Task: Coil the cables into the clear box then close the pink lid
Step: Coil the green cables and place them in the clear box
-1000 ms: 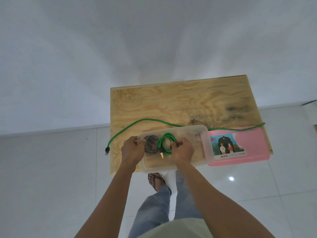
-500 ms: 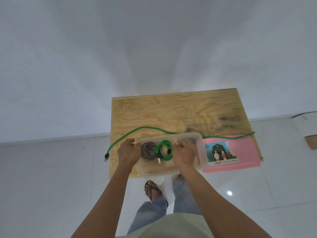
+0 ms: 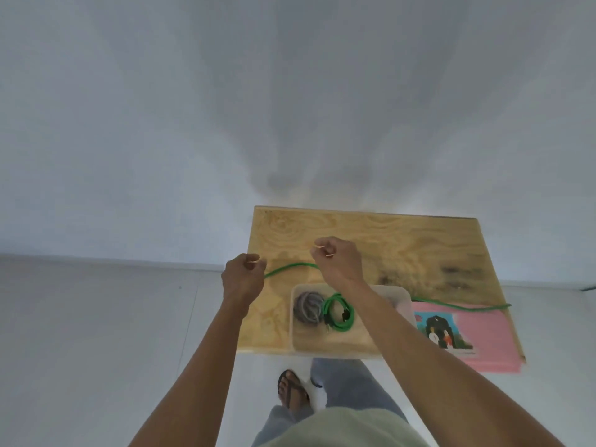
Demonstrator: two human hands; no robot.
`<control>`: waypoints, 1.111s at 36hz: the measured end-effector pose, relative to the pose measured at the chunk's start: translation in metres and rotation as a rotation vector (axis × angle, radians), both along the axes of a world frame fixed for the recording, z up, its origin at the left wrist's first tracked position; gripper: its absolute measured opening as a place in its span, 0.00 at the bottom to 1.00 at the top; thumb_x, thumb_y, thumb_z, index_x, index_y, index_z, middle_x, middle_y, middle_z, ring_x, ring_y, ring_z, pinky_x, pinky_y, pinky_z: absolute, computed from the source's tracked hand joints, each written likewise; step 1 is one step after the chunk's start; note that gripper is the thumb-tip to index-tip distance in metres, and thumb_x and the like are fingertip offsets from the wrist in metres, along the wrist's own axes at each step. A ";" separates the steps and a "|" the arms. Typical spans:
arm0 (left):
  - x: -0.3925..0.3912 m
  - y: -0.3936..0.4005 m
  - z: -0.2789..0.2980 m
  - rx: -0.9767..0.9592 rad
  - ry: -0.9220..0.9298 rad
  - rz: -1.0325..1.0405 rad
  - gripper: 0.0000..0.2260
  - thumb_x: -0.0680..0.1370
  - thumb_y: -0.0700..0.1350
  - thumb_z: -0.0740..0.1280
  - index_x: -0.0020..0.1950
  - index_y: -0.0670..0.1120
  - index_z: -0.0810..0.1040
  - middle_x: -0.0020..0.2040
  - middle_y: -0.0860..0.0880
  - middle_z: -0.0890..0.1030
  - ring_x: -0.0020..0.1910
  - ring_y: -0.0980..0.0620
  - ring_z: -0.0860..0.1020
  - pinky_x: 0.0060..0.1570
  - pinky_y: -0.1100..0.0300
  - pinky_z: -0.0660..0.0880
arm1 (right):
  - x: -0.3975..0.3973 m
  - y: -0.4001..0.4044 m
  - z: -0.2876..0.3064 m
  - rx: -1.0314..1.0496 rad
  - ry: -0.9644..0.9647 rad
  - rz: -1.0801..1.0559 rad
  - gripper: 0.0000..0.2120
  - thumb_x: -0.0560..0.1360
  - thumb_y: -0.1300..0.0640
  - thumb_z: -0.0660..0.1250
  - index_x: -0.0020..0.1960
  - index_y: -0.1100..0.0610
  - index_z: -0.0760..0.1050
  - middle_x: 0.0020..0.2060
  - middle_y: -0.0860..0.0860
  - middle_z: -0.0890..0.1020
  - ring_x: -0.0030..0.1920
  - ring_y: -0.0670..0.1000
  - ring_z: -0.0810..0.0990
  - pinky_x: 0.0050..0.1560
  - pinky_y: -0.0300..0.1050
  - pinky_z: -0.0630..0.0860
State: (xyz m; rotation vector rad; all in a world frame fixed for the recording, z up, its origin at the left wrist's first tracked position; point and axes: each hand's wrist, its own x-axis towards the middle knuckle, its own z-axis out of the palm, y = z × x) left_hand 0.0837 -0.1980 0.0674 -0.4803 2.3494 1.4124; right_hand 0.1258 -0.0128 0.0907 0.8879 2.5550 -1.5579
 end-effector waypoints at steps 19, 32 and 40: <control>-0.036 -0.051 -0.092 -0.406 -0.275 -0.233 0.19 0.74 0.41 0.71 0.65 0.50 0.78 0.60 0.48 0.80 0.53 0.48 0.81 0.48 0.55 0.77 | -0.097 -0.068 -0.103 0.146 -0.402 0.643 0.14 0.75 0.64 0.70 0.61 0.59 0.81 0.61 0.56 0.81 0.63 0.55 0.78 0.62 0.41 0.74; -0.057 -0.047 -0.086 -0.575 -0.301 -0.457 0.10 0.76 0.37 0.66 0.53 0.47 0.84 0.49 0.45 0.84 0.43 0.46 0.82 0.42 0.53 0.81 | -0.103 -0.072 -0.113 0.315 -0.381 0.856 0.04 0.73 0.65 0.67 0.44 0.58 0.80 0.48 0.56 0.80 0.48 0.57 0.80 0.43 0.47 0.76; -0.084 -0.034 -0.019 -0.042 -0.229 -0.118 0.06 0.79 0.37 0.66 0.53 0.40 0.82 0.44 0.43 0.85 0.42 0.46 0.84 0.50 0.49 0.83 | -0.128 -0.050 -0.054 0.315 -0.121 0.676 0.05 0.79 0.59 0.68 0.52 0.58 0.81 0.52 0.56 0.79 0.52 0.56 0.77 0.47 0.44 0.69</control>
